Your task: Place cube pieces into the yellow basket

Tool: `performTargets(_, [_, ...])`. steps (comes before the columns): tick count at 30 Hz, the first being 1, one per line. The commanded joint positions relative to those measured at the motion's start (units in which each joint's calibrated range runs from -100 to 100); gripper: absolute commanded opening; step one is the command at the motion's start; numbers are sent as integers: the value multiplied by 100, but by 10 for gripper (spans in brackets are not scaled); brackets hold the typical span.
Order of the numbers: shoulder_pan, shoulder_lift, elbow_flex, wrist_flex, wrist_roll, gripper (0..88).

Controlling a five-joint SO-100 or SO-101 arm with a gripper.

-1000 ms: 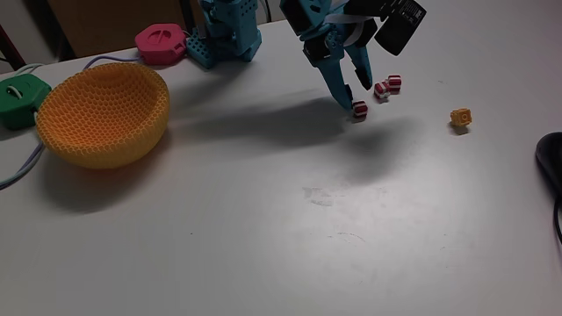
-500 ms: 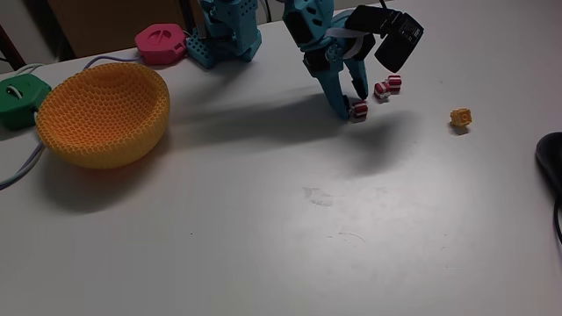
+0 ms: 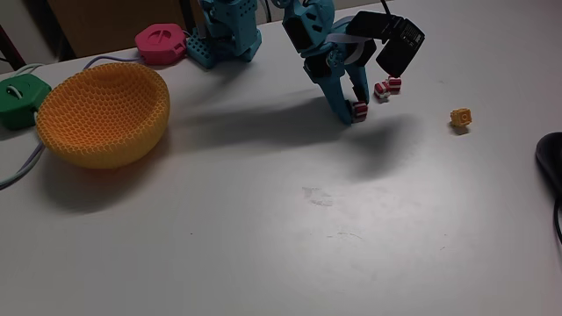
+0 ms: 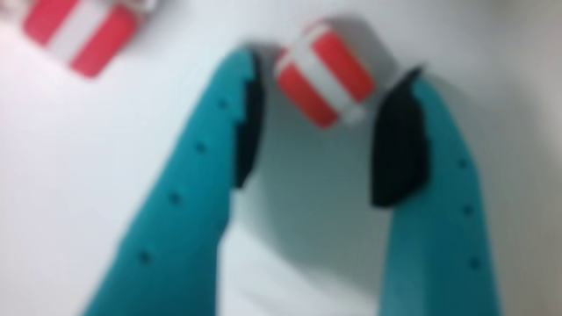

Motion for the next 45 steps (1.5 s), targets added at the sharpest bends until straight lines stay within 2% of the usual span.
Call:
performTargets(1, [32,6,-256,-44,-176,102])
performTargets(6, [135,-23,-246,51,-156,0])
performTargets(9, [415,-354,-275,155,254,0])
performTargets(12, [1067,-1197,-641,1441,728,0])
performTargets(15, [2474,-2542,-641,2406,1402,0])
performTargets(18, [4478,-3640,-602,2857,2037,0])
performTargets(22, [7115,-4057,-573,3040,2637,0])
performTargets(25, [8364,-4028,-805,3196,2989,0])
performTargets(28, [9222,-4009,-1026,3761,3331,0])
performTargets(33, [9697,-3839,-1026,4378,3634,0])
performTargets(34, [9669,-3839,-1026,4465,3663,54])
performTargets(35, [9557,-3839,-1065,4664,3722,170])
performTargets(37, [9511,-3839,-1103,4977,3824,262])
performTargets(40, [9427,-3839,-1132,5203,3844,318])
performTargets(45, [9240,-3773,-1469,5768,3741,356])
